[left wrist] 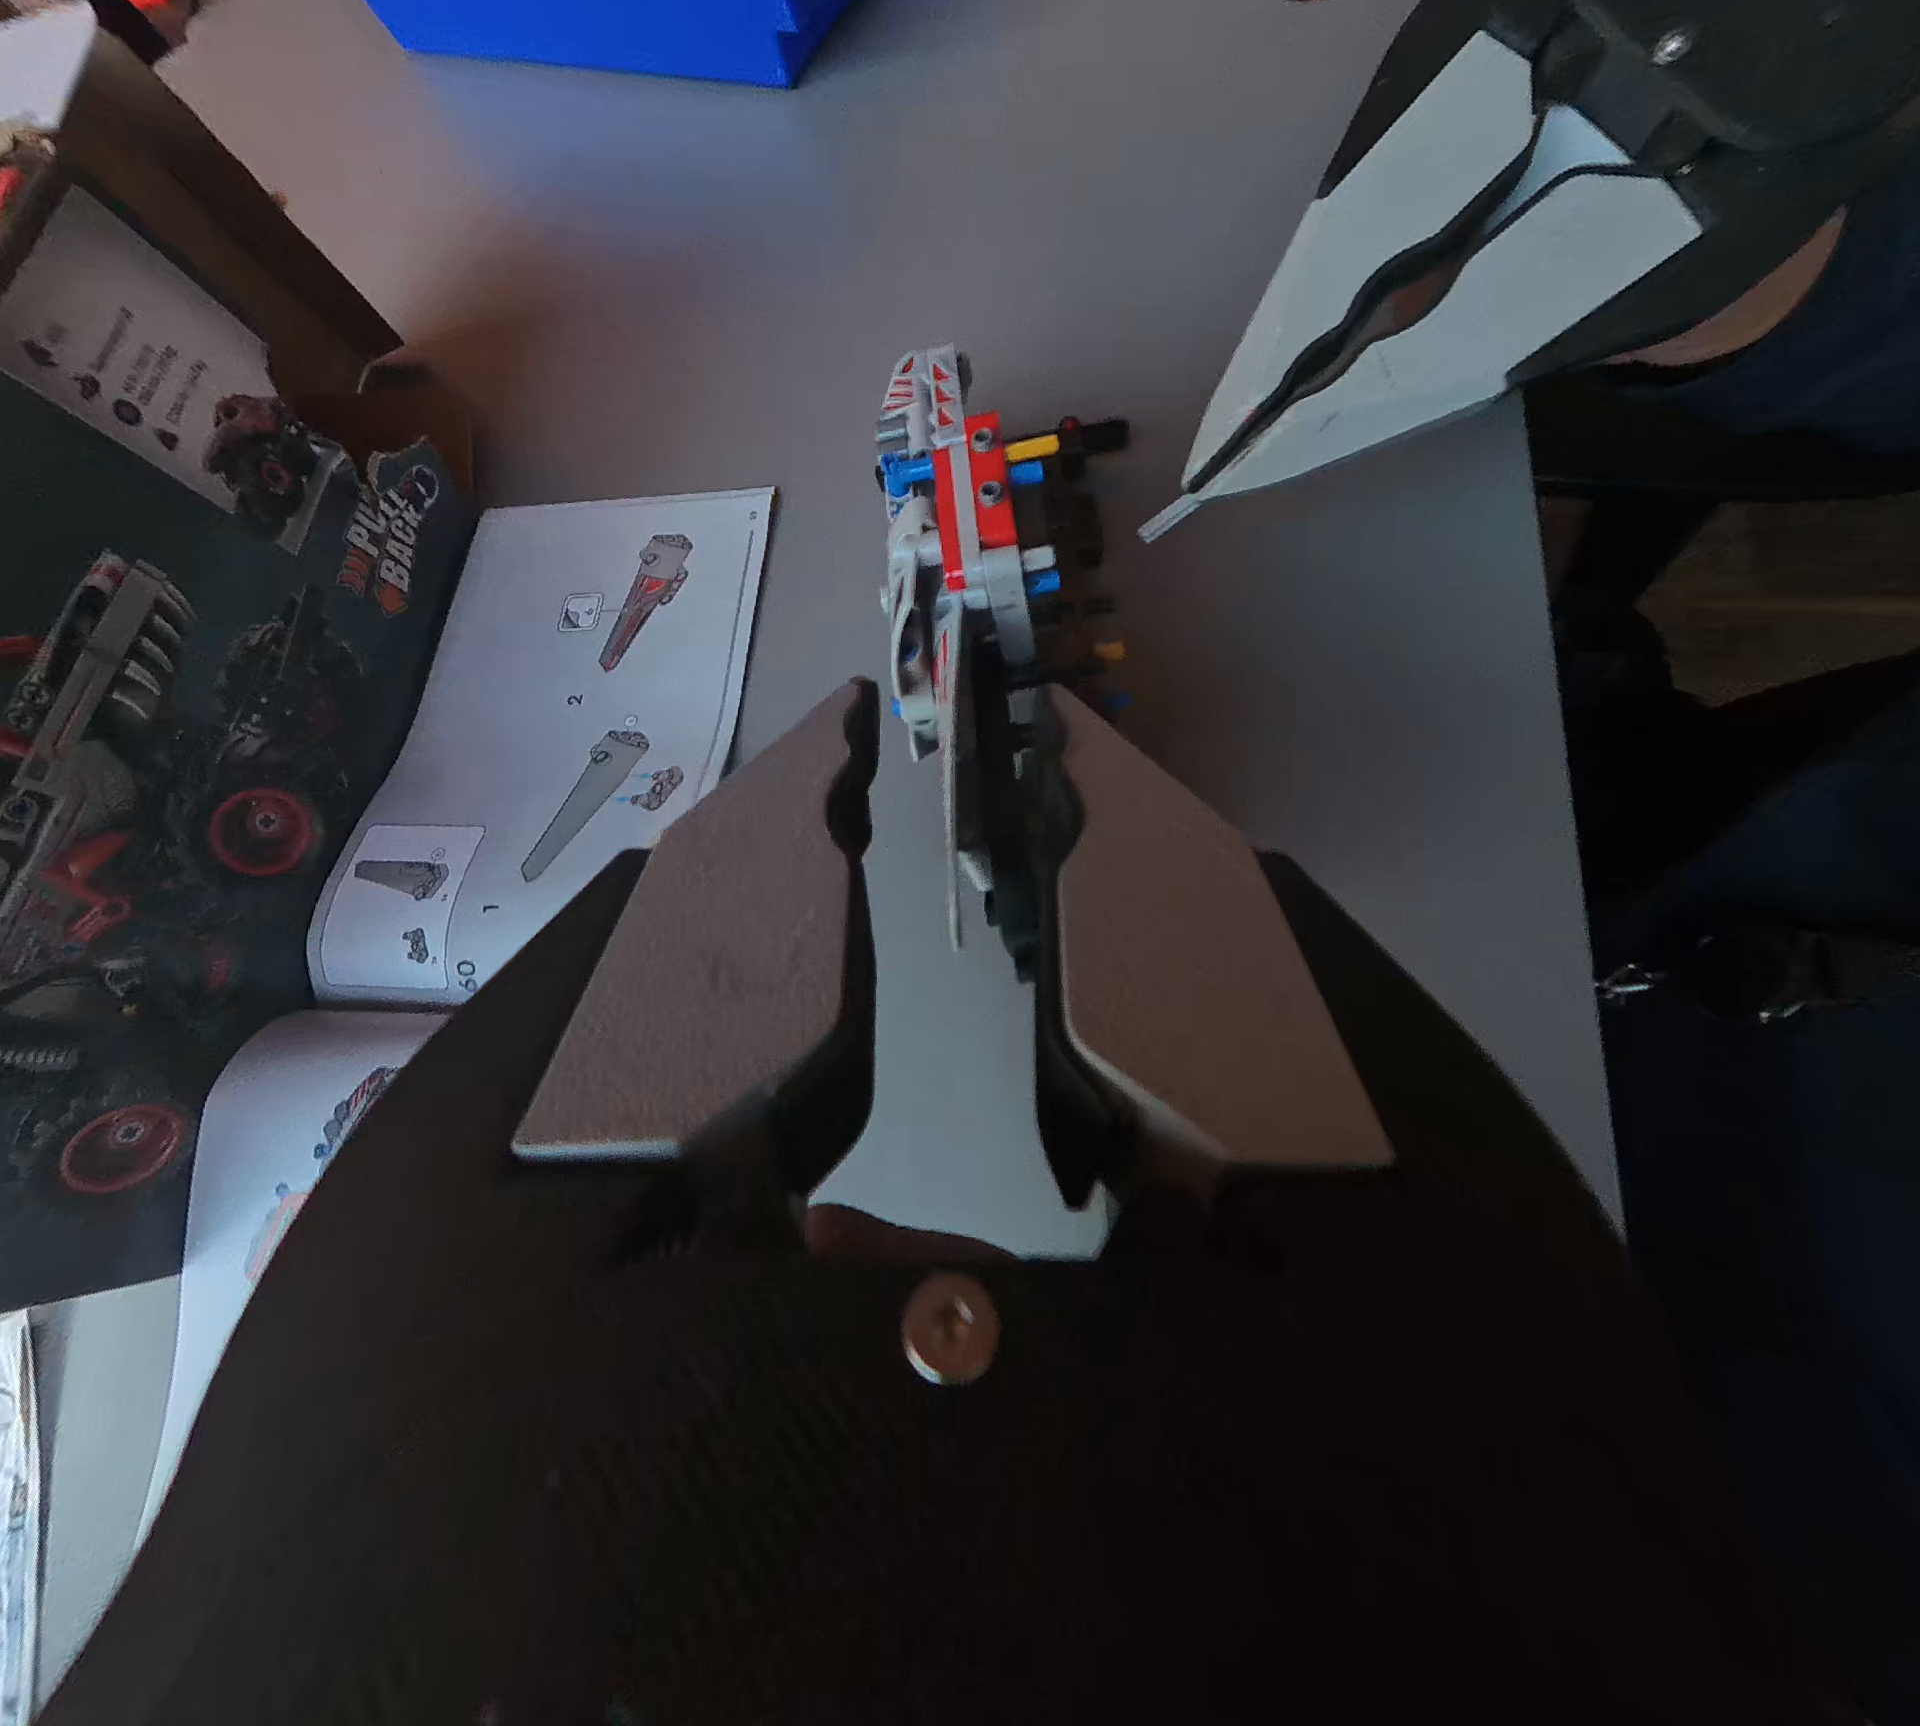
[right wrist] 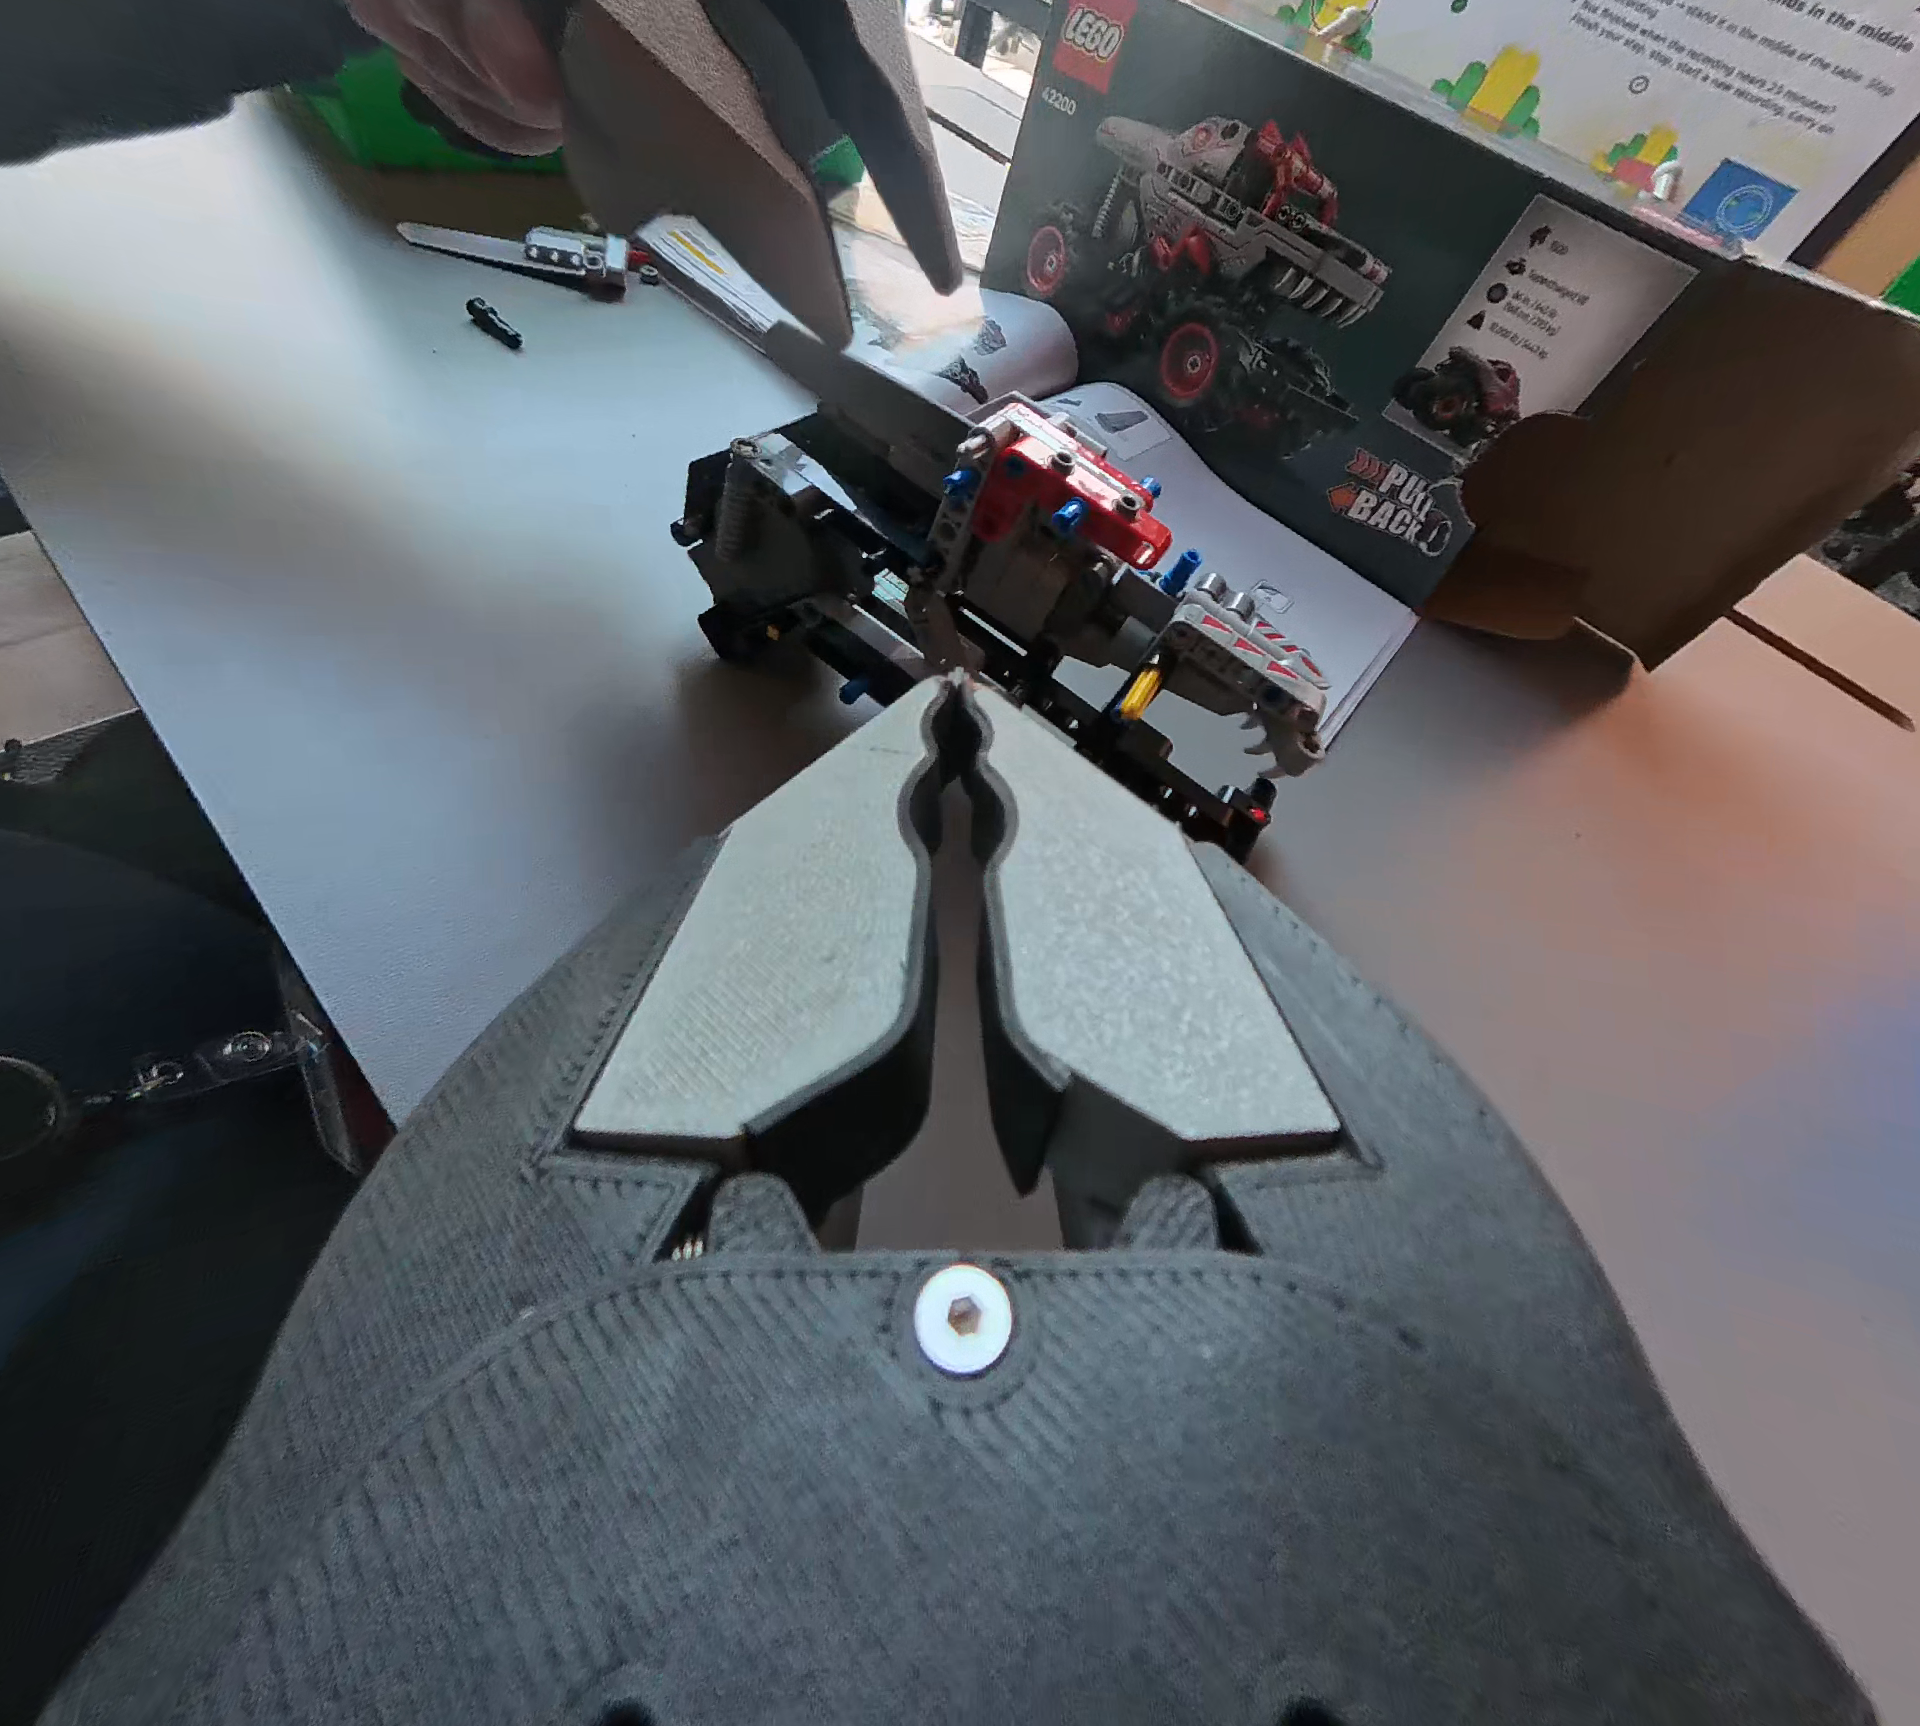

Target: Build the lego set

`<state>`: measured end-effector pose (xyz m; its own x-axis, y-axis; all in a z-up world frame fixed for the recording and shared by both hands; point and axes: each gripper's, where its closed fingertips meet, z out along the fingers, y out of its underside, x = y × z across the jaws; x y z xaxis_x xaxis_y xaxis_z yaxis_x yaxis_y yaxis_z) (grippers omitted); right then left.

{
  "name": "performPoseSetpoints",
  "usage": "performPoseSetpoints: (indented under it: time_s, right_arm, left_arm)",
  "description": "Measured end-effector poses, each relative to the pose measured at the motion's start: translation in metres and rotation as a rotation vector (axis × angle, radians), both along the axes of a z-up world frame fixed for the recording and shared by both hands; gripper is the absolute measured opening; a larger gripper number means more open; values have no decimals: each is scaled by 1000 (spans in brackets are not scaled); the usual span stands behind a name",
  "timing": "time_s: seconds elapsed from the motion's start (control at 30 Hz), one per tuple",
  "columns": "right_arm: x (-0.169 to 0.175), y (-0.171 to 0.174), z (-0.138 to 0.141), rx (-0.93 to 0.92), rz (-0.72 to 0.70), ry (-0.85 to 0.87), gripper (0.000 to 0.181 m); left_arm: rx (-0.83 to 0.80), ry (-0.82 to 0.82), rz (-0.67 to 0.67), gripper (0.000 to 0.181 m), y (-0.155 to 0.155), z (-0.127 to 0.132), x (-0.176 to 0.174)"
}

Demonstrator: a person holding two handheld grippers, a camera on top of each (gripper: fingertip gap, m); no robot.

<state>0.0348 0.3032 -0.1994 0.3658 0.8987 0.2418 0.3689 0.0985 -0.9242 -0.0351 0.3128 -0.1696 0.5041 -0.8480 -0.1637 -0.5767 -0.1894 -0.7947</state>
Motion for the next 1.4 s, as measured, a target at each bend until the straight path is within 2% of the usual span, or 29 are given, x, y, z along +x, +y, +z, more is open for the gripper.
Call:
performPoseSetpoints:
  time_s: [0.1, 0.2, 0.27, 0.4, 0.63, 0.93, 1.13, 1.3, 1.4]
  right_arm:
    - [0, -4, 6, -8, 15, 29, 0]
    - [-5, -18, 21, 10, 70, 80, 0]
    - [-8, -27, 29, 29, 97, 92, 0]
    - [-14, -44, 38, 42, 152, 106, 0]
    - [-12, -53, 42, 44, 169, 113, 0]
    - [-9, -50, 41, 39, 160, 126, 0]
    - [1, -32, 26, -11, 130, 80, 0]
    - [3, -39, 21, -6, 191, 54, 16]
    - [-2, -43, 22, 24, 203, 43, 13]
  left_arm:
    - [84, -12, -75, 15, -22, 14, 18]
    - [119, 113, -117, 16, -35, 3, 31]
    - [108, 138, -162, 17, -40, -3, 41]
    - [87, 103, -220, 17, -44, -3, 53]
    - [13, 15, -306, 3, -58, 0, 65]
    - [-29, -17, -337, 1, -61, 1, 71]
    - [-61, -24, -294, 1, -52, -7, 66]
    - [-58, -24, -292, 1, -51, -8, 62]
    - [-63, -45, -305, 1, -52, -6, 63]
